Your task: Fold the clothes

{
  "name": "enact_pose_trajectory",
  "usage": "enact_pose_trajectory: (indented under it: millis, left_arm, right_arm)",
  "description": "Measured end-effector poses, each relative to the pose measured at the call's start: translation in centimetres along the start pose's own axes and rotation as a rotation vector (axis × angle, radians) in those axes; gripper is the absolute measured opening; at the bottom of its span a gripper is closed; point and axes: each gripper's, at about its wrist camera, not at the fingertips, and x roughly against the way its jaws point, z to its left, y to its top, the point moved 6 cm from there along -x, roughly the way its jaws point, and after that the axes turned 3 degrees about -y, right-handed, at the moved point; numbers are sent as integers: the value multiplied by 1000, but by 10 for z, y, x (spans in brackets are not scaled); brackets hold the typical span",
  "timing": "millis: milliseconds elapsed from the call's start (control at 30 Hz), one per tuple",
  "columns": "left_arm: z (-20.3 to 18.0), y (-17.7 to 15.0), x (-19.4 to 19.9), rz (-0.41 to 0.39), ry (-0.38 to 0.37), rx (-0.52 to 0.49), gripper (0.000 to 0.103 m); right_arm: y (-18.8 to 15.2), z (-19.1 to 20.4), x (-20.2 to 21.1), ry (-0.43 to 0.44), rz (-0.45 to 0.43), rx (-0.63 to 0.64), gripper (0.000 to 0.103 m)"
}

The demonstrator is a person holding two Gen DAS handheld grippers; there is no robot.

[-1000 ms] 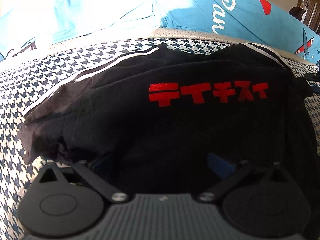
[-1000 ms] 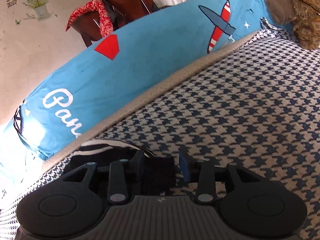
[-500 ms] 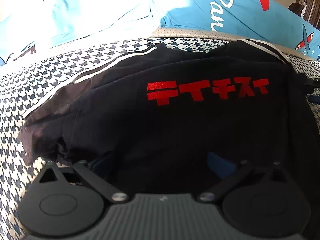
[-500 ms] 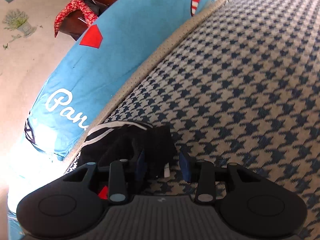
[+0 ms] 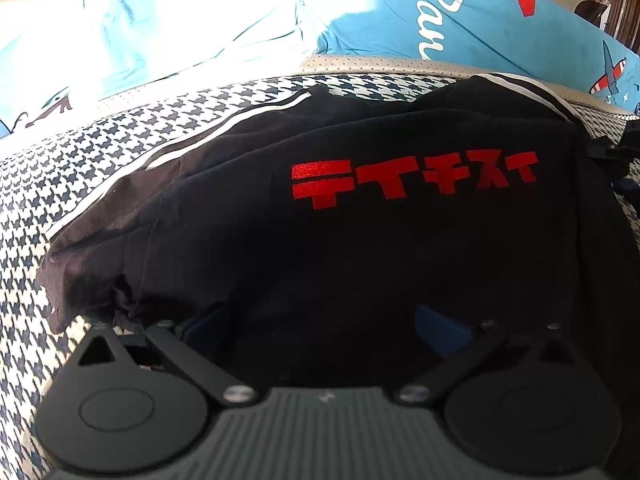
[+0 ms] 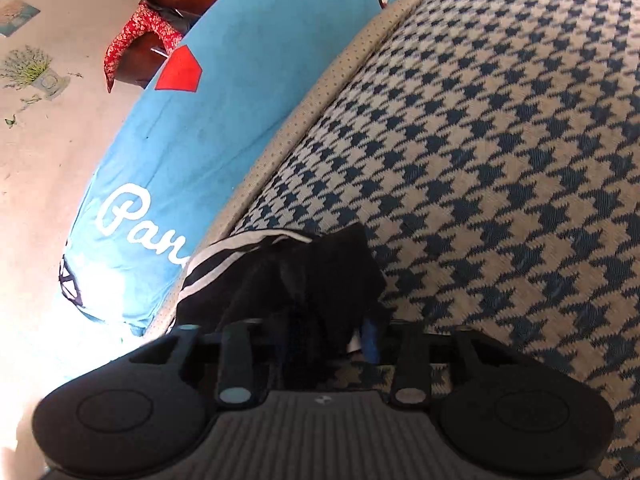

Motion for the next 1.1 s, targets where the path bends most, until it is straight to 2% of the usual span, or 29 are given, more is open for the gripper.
enact_pose_trajectory:
  millis: [133,267,333,433,533,800,900,967,1100]
  left_arm:
    - [-1,0,-1,-1,1,-1,103]
    - [-1,-1,0,-1,-2,-3,103]
    - [-2,-1,-1,-1,-4,-4,103]
    - [-2,-1,-1,0,-5,-5,103]
    - [-3,-1,-2,1,-3,-8,103]
    - [-2,-4,-1,-1,2,-11,103]
    - [-3,-4,-1,-2,5,-14,103]
    - [-4,-3,-2,-3,6,-14,103]
    - [-5,-4,-2,-3,7,-17,103]
  right_arm:
    - [7,3,3,-6,-51,11,14]
    - [23,23,24,-27,-207,147,14]
    - [26,29,31,-27,-242,166,16]
    - [31,27,37,-25,-277,143,26]
    - [38,18,44,-36,-301,109,26]
    - [37,-15,38,-48,-176,-25,27]
    - [35,-22,39,-16,-149,-80,28]
    - [33,-26,42,7,-140,-107,34]
    - [31,-21,41,42,-121,-119,38]
